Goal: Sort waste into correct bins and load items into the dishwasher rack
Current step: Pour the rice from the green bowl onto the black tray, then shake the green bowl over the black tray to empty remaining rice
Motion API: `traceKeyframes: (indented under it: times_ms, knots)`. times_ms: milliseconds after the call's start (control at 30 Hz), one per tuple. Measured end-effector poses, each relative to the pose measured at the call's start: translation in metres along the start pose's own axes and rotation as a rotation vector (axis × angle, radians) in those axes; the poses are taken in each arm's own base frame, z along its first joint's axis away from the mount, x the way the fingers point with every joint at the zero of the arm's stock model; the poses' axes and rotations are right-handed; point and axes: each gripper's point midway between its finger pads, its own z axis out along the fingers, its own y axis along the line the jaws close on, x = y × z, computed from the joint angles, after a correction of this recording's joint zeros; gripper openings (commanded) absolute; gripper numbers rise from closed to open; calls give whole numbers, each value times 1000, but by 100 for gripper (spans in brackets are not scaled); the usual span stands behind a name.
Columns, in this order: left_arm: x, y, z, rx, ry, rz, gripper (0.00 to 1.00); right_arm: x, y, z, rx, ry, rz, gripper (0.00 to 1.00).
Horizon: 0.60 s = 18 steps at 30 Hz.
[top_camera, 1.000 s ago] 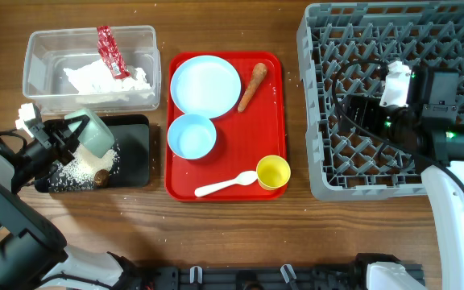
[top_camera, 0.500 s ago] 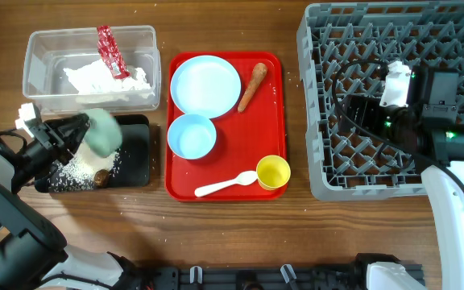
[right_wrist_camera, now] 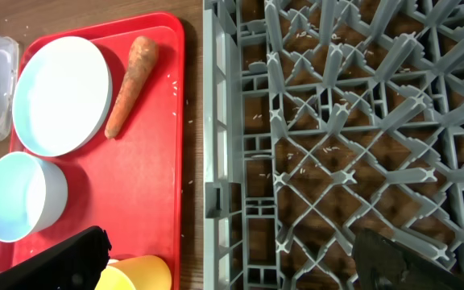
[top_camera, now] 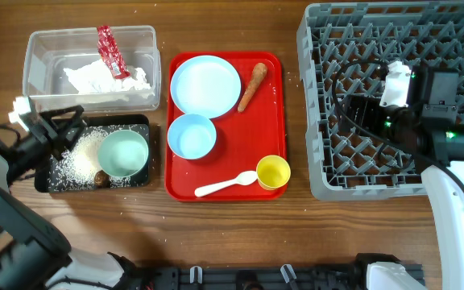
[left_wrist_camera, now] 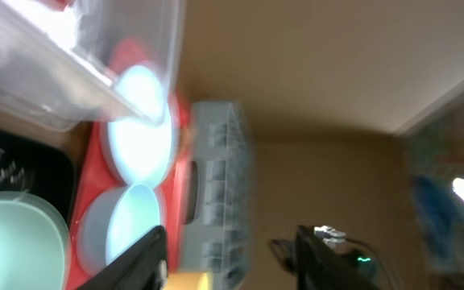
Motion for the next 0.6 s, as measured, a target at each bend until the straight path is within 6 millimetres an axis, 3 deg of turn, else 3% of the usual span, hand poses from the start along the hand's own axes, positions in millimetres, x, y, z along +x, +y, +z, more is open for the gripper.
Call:
traceKeyframes:
  times_ms: [100,167,300,367,500,600]
  knots:
    - [14,-38,19,-289,55,240,63,0,0,0,0,0,0,100]
    - [43,-44,40,-503,119,373,64,0,0,0,0,0,0,100]
    - [93,-2,71,-858,326,457,64,0,-1,0,5,0,-1,100]
    - [108,22,61,-1044,395,439,64,0,-1,0,6,0,-1,100]
    - [103,42,34,-1266,352,377,64,0,-1,0,7,1,0,100]
    - [92,44,31,-1323,223,303,61,0,-1,0,7,2,0,100]
